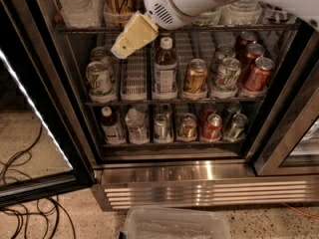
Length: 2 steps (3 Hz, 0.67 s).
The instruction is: Pick orange can from top shelf of fridge
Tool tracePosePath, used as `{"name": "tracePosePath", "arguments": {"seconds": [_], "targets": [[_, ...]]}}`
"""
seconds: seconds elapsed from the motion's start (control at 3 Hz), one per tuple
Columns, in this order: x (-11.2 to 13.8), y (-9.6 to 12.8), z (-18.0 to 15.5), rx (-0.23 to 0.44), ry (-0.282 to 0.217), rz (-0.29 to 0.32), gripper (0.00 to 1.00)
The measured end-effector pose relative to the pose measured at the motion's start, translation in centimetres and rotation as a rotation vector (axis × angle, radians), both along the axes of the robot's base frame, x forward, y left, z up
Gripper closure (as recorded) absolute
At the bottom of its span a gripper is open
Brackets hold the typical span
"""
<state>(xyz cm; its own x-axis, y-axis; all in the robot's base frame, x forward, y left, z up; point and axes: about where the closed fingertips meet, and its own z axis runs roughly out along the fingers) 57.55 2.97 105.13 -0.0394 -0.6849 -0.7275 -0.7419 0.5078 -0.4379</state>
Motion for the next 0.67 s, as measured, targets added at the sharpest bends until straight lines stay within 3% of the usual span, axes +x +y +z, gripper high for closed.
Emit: {"name": "tracePosePath", "arguments": {"seconds": [0.33,0.67], "targets": [[-0.2,0.9,0.5,-0.04,-0.002,-0.035,0.0],[-2.0,1.7,1.7,-0.119,0.006,-0.115,0.0]]}}
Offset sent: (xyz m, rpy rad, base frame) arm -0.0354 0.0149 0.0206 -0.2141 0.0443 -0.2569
